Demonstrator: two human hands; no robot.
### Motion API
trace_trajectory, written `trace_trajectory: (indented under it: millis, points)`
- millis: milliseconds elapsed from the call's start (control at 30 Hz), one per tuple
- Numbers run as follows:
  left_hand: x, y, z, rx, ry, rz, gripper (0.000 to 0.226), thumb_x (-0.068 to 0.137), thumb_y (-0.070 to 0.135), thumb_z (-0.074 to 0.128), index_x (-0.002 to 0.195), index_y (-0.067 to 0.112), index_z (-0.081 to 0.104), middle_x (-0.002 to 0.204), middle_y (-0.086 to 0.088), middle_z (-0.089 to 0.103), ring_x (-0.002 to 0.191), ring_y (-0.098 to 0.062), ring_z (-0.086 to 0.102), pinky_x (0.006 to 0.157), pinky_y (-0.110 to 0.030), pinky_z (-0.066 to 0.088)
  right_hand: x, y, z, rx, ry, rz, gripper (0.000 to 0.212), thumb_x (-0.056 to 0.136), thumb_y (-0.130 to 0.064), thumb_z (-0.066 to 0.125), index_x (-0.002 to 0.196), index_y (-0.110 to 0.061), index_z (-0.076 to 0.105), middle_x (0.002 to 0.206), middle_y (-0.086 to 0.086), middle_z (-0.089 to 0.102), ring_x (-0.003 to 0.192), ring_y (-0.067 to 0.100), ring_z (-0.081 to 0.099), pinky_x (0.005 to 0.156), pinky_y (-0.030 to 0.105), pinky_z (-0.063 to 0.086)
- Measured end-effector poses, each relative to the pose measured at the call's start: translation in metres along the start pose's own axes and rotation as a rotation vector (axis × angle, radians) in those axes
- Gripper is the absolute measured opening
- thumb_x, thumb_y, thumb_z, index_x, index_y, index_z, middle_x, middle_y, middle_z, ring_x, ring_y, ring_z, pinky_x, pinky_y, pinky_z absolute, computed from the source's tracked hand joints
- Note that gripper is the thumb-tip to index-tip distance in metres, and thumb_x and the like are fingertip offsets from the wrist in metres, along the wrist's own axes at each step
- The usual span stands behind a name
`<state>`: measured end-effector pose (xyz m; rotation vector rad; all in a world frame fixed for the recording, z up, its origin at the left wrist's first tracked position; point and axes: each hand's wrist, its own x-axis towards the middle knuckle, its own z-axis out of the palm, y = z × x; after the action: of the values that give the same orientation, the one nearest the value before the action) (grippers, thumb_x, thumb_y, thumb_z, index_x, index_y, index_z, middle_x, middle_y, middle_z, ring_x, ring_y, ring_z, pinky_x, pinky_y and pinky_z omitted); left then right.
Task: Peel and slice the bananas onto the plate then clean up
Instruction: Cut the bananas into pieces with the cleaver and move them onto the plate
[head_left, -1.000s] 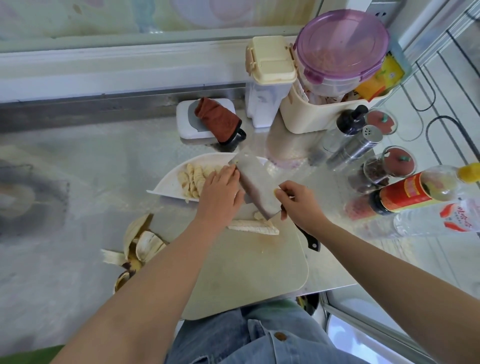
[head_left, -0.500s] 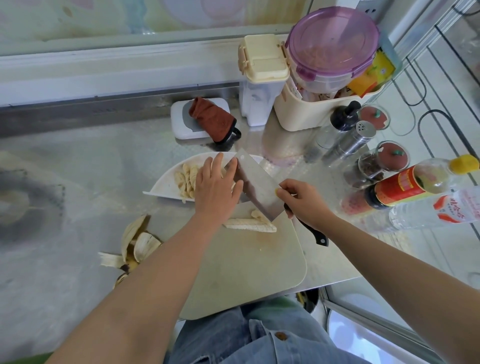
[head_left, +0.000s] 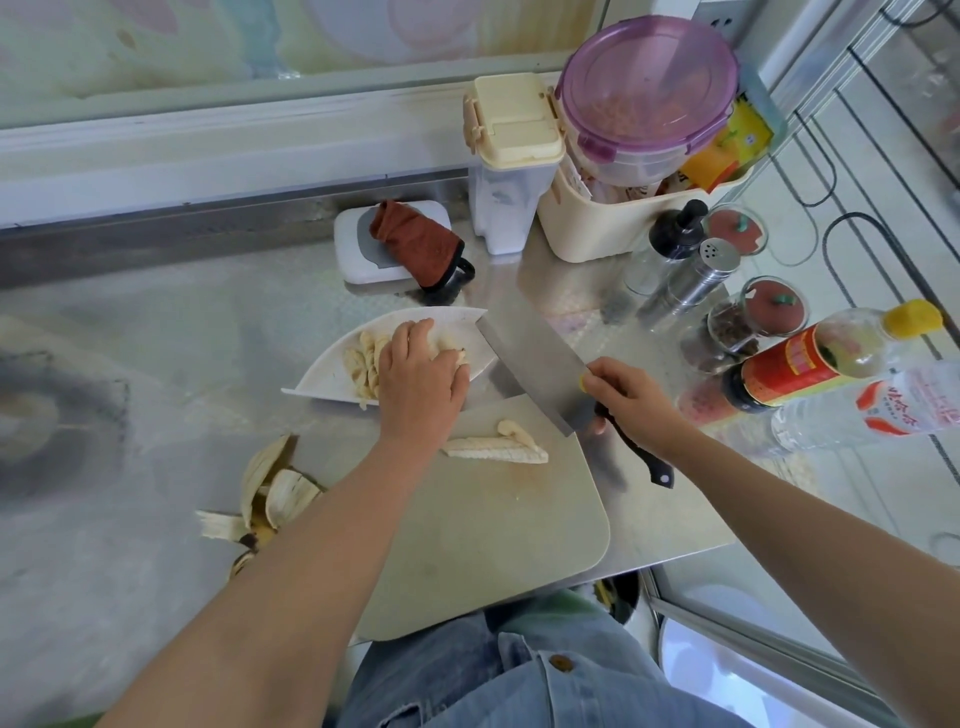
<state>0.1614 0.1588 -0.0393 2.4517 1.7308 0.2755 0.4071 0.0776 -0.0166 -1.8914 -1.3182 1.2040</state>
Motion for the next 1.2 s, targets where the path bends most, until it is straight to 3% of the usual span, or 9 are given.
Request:
trace_trajectory:
  millis: [133,200,333,433,533,667,833,1067,1200]
  points:
    - [-0.004,0.004,-0.004,-0.002,0.035,-0.039,0.012,0.083,0.029,0.066,0.086,0.019,0.073,0.111,-0.004,0.056,0.111,-0.025,0.044,0.093,-0.038,0.038,-0.006,0.015,-0.019,-0.139,-0.028,0.010,0.016,0.097,-0.020,0.051,0.086,-0.011,0.058,0.070,0.021,0.057,0.055,0.014,0.056,0.060,0.020,0.043]
    - [-0.010,0.005,-0.003,-0.044,0.073,-0.054,0.006,0.077,0.024,0.072,0.079,0.018,0.070,0.100,-0.004,0.056,0.103,-0.026,0.047,0.089,-0.038,0.040,-0.009,0.023,-0.026,-0.229,-0.043,0.013,0.016,0.096,-0.020,0.052,0.082,-0.014,0.058,0.067,0.018,0.058,0.055,0.016,0.055,0.062,0.028,0.045]
    - [-0.031,0.008,-0.001,-0.125,0.182,0.008,0.011,0.077,0.019,0.071,0.084,0.014,0.065,0.090,-0.007,0.055,0.090,-0.028,0.050,0.076,-0.039,0.045,-0.015,0.036,-0.035,-0.374,-0.043,-0.006,0.019,0.094,-0.019,0.053,0.076,-0.023,0.058,0.056,-0.005,0.052,0.054,0.017,0.051,0.062,0.039,0.048]
    - [-0.055,0.009,0.007,-0.183,0.137,0.053,0.022,0.076,0.022,0.074,0.091,0.011,0.064,0.093,-0.008,0.053,0.085,-0.026,0.052,0.070,-0.036,0.047,-0.018,0.042,-0.034,-0.403,-0.031,-0.021,0.015,0.094,-0.019,0.053,0.081,-0.018,0.059,0.058,-0.004,0.053,0.056,0.019,0.053,0.064,0.041,0.049]
    - [-0.078,0.010,0.016,-0.218,0.020,-0.013,0.041,0.071,0.034,0.079,0.101,0.012,0.062,0.098,-0.007,0.051,0.084,-0.024,0.053,0.067,-0.032,0.044,-0.017,0.044,-0.029,-0.393,-0.036,-0.026,0.016,0.095,-0.022,0.052,0.081,-0.019,0.058,0.058,-0.002,0.053,0.058,0.023,0.055,0.062,0.036,0.046]
    - [-0.099,0.020,0.019,-0.173,-0.062,-0.200,0.061,0.070,0.047,0.077,0.115,0.013,0.054,0.111,-0.008,0.049,0.097,-0.025,0.048,0.078,-0.035,0.045,-0.017,0.044,-0.015,-0.401,-0.083,-0.035,0.017,0.096,-0.022,0.051,0.084,-0.014,0.059,0.059,0.004,0.054,0.054,0.017,0.049,0.052,0.020,0.037]
    - [-0.117,0.037,0.020,-0.098,-0.062,-0.460,0.070,0.071,0.060,0.071,0.114,0.010,0.050,0.115,-0.010,0.048,0.103,-0.027,0.043,0.088,-0.035,0.039,-0.015,0.044,0.006,-0.396,-0.127,-0.090,0.016,0.096,-0.021,0.052,0.085,-0.013,0.060,0.063,0.001,0.056,0.058,0.018,0.051,0.057,0.029,0.039]
    - [-0.131,0.058,0.033,-0.056,-0.104,-0.501,0.090,0.077,0.071,0.055,0.142,0.012,0.036,0.144,-0.012,0.033,0.130,-0.029,0.028,0.106,-0.040,0.031,-0.017,0.046,0.021,-0.420,-0.169,-0.127,0.016,0.095,-0.022,0.053,0.079,-0.019,0.057,0.067,0.001,0.059,0.065,0.021,0.053,0.059,0.030,0.039]
    - [-0.129,0.061,0.035,-0.085,-0.084,-0.521,0.086,0.078,0.067,0.058,0.142,0.012,0.038,0.145,-0.011,0.032,0.132,-0.028,0.027,0.106,-0.040,0.031,-0.019,0.047,0.029,-0.424,-0.176,-0.145,0.019,0.095,-0.023,0.052,0.077,-0.016,0.056,0.065,0.003,0.057,0.063,0.022,0.052,0.060,0.033,0.040]
